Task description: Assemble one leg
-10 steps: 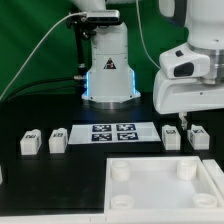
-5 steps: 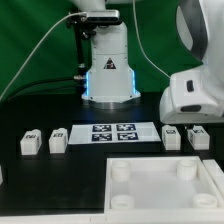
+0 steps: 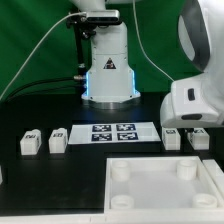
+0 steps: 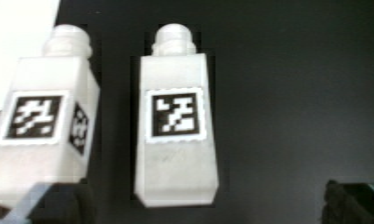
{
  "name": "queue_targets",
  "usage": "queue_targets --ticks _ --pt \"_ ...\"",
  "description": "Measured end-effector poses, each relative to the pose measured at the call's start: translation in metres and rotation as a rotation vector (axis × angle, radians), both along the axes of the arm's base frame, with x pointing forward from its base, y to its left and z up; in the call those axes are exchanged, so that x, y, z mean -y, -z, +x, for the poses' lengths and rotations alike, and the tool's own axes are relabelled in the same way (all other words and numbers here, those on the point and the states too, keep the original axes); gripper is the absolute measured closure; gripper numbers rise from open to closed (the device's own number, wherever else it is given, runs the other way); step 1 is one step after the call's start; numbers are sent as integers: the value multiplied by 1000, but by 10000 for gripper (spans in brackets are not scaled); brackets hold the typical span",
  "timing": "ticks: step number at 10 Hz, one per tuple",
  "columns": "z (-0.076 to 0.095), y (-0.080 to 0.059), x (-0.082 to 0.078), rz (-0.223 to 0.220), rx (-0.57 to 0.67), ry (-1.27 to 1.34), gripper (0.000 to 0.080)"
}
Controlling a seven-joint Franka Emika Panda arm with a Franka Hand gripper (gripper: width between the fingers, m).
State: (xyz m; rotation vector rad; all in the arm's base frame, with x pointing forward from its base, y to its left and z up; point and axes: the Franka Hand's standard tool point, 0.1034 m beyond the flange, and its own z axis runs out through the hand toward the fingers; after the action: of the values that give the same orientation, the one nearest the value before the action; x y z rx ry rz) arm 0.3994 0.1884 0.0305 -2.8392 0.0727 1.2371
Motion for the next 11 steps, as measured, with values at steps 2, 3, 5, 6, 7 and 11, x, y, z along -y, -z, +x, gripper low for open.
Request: queue_targets --ticks 2,3,5,6,7,11 --pt "-13 10 1 -6 -5 -1 150" --pt "-16 13 1 -7 -6 -3 150" --pt "-19 17 1 -14 -10 3 150" --pt "-18 17 1 -14 -9 3 150" --pt "-18 17 1 -14 -9 3 264" --pt "-18 16 1 -13 -9 3 509"
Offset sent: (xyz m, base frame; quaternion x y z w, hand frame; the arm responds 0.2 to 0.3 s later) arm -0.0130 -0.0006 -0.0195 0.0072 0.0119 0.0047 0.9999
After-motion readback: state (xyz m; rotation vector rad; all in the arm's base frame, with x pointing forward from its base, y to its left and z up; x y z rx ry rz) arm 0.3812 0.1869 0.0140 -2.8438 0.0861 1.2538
